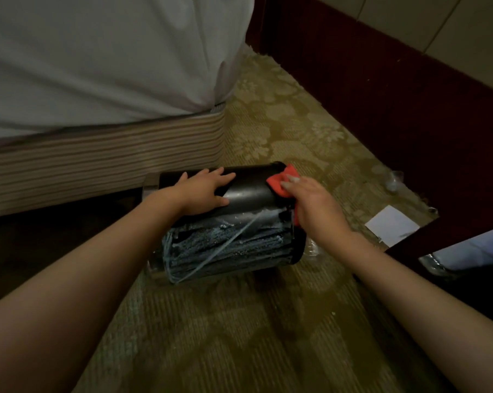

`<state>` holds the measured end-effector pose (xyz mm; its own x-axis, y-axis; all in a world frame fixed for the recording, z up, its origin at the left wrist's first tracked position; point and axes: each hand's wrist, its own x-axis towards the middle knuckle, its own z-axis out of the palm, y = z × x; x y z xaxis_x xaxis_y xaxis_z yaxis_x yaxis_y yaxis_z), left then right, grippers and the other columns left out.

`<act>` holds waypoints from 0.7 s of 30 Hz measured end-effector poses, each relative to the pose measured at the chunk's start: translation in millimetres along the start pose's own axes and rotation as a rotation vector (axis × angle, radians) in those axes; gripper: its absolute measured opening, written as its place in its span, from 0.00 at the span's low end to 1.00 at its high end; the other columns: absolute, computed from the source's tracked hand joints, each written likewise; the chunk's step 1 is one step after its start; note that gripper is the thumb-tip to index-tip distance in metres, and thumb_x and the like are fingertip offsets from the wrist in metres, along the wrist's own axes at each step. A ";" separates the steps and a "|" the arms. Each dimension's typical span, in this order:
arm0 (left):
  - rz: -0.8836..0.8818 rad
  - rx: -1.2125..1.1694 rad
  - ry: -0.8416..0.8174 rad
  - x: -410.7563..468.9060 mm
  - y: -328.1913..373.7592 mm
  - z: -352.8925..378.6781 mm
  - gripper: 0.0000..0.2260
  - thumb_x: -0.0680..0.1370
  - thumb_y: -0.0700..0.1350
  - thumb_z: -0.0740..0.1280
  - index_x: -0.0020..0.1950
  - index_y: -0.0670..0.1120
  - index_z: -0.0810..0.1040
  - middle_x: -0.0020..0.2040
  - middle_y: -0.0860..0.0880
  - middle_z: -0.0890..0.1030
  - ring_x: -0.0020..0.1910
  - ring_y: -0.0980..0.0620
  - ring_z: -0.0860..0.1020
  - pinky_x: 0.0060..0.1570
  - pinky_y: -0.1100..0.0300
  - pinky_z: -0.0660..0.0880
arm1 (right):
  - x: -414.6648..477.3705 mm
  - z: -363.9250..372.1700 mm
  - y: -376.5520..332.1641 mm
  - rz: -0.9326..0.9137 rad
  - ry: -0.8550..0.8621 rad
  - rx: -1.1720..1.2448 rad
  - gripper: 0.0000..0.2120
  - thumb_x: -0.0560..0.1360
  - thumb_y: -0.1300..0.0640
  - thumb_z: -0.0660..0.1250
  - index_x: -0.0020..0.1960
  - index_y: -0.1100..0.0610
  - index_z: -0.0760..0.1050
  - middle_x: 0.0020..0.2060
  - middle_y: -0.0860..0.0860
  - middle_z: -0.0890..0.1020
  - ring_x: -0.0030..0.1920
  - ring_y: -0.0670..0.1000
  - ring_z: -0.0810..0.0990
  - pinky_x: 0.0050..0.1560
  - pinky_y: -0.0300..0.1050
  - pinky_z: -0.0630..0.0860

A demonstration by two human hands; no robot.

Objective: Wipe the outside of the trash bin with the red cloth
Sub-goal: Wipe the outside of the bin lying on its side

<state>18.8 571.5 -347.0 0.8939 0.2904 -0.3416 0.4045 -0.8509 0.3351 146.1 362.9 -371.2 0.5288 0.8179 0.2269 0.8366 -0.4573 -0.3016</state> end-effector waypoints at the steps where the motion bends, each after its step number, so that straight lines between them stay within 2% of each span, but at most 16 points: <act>1: -0.002 -0.001 0.004 0.8 -0.3 0.8 0.28 0.79 0.51 0.60 0.76 0.57 0.50 0.78 0.52 0.47 0.76 0.47 0.46 0.71 0.40 0.42 | 14.9 -0.4 -2.0 0.000 -0.003 -0.044 0.23 0.75 0.68 0.60 0.68 0.56 0.71 0.69 0.52 0.70 0.69 0.55 0.66 0.67 0.55 0.65; 4: -0.001 -0.012 0.006 2.6 -3.9 0.4 0.28 0.80 0.51 0.59 0.76 0.57 0.50 0.78 0.51 0.47 0.76 0.48 0.46 0.71 0.41 0.42 | 27.8 1.7 -4.8 0.003 -0.009 -0.133 0.25 0.73 0.69 0.61 0.68 0.56 0.71 0.68 0.52 0.71 0.66 0.57 0.68 0.62 0.55 0.69; 8: 0.013 -0.014 -0.014 4.0 -6.9 -1.8 0.28 0.79 0.52 0.59 0.76 0.57 0.50 0.78 0.51 0.47 0.76 0.49 0.46 0.71 0.41 0.43 | -33.1 8.7 -6.7 -0.041 0.099 -0.115 0.24 0.69 0.68 0.71 0.64 0.59 0.75 0.64 0.56 0.76 0.62 0.63 0.72 0.56 0.63 0.73; 11: 0.011 -0.003 -0.020 3.5 -3.9 -1.4 0.28 0.79 0.52 0.60 0.76 0.57 0.50 0.78 0.51 0.47 0.76 0.48 0.46 0.71 0.40 0.43 | -50.3 11.3 -6.0 -0.092 0.149 -0.176 0.25 0.65 0.67 0.75 0.61 0.60 0.77 0.60 0.56 0.79 0.59 0.65 0.76 0.54 0.63 0.73; 13: 0.008 0.019 -0.010 2.4 -1.9 -0.7 0.28 0.79 0.52 0.59 0.76 0.57 0.49 0.78 0.51 0.47 0.76 0.47 0.46 0.70 0.40 0.43 | -26.7 8.3 -8.4 -0.088 0.162 -0.212 0.23 0.68 0.66 0.73 0.62 0.59 0.77 0.60 0.55 0.79 0.61 0.64 0.74 0.57 0.60 0.69; 15: 0.005 0.018 -0.005 3.8 -2.4 0.5 0.28 0.79 0.52 0.59 0.76 0.57 0.49 0.78 0.51 0.47 0.76 0.47 0.46 0.70 0.39 0.44 | 1.6 8.5 -11.4 -0.029 0.112 -0.232 0.22 0.73 0.65 0.66 0.66 0.55 0.73 0.66 0.52 0.74 0.67 0.60 0.68 0.61 0.56 0.63; 17: 0.007 0.011 0.002 3.5 -4.4 -0.2 0.28 0.79 0.52 0.60 0.76 0.57 0.50 0.78 0.51 0.48 0.76 0.47 0.47 0.70 0.40 0.44 | 15.1 11.8 -11.4 0.020 0.088 -0.216 0.22 0.75 0.64 0.62 0.68 0.53 0.70 0.68 0.50 0.71 0.68 0.57 0.64 0.62 0.54 0.61; 19: 0.018 -0.020 0.000 3.3 -5.3 -1.1 0.28 0.79 0.53 0.61 0.76 0.57 0.51 0.78 0.51 0.49 0.76 0.48 0.48 0.71 0.40 0.44 | 1.7 11.1 -11.1 -0.007 0.100 -0.196 0.22 0.72 0.64 0.66 0.66 0.56 0.73 0.65 0.53 0.75 0.65 0.60 0.69 0.60 0.58 0.66; 21: 0.038 -0.020 0.003 0.8 -5.8 -0.3 0.29 0.78 0.53 0.61 0.76 0.57 0.51 0.77 0.51 0.49 0.76 0.49 0.48 0.71 0.41 0.45 | -27.8 13.7 -7.5 -0.070 0.183 -0.234 0.23 0.67 0.66 0.73 0.62 0.59 0.77 0.60 0.55 0.79 0.59 0.63 0.75 0.54 0.60 0.72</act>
<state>17.1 576.8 -349.0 0.9092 0.2598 -0.3255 0.3743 -0.8523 0.3652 123.2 348.3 -388.0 0.4678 0.7836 0.4089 0.8709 -0.4874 -0.0623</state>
